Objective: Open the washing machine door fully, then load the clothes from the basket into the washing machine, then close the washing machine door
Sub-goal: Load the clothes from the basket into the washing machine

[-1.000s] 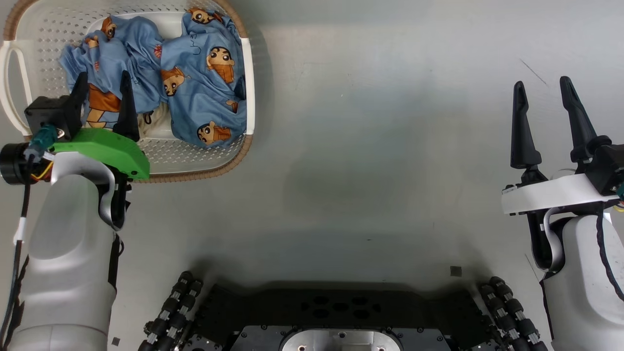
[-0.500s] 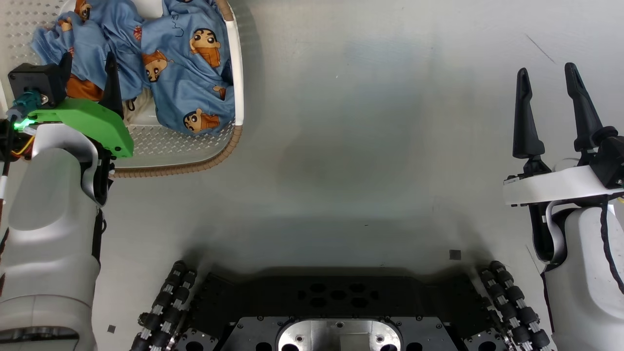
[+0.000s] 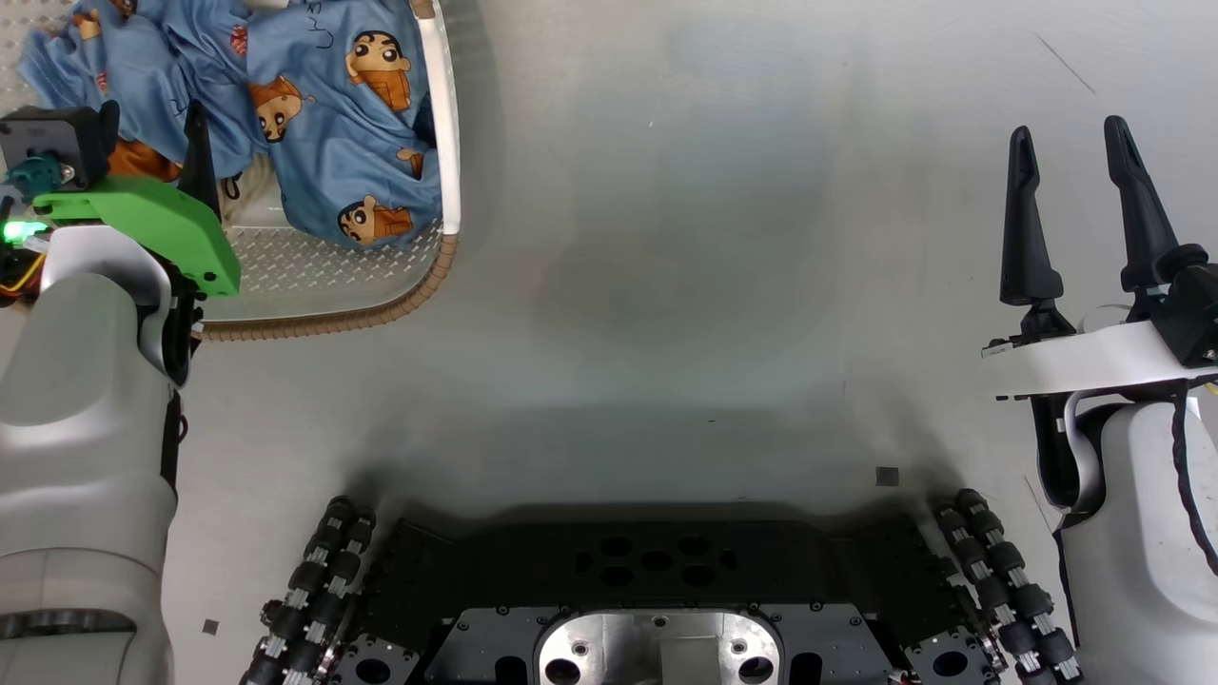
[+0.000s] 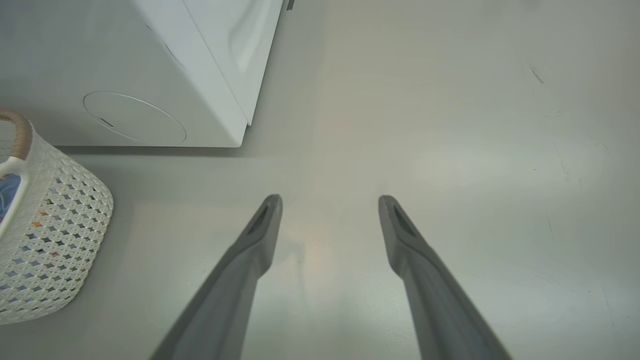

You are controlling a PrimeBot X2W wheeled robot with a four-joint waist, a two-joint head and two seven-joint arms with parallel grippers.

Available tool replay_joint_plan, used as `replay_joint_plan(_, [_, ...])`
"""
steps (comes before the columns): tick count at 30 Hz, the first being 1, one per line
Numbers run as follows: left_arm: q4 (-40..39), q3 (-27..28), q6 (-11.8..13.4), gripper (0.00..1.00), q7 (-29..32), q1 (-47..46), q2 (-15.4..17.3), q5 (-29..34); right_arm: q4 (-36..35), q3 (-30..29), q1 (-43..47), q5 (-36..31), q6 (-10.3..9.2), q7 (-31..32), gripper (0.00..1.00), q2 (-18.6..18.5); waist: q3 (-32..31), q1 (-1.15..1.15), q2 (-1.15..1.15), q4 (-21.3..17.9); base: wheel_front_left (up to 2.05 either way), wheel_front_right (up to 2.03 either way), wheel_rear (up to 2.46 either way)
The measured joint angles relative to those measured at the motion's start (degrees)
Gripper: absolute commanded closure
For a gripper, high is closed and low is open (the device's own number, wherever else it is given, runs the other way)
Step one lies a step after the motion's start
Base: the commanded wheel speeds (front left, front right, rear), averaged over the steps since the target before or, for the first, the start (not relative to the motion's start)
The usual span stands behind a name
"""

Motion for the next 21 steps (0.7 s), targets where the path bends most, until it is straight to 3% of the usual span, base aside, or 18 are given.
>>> replay_joint_plan(21, [7.6,0.1,1.4,0.0,2.6,-6.3,1.5,1.1,-0.8,-0.3,0.0,0.0,-0.09,0.0,0.0,0.4,1.9,0.0,0.0,-0.8,0.0,0.0,0.0])
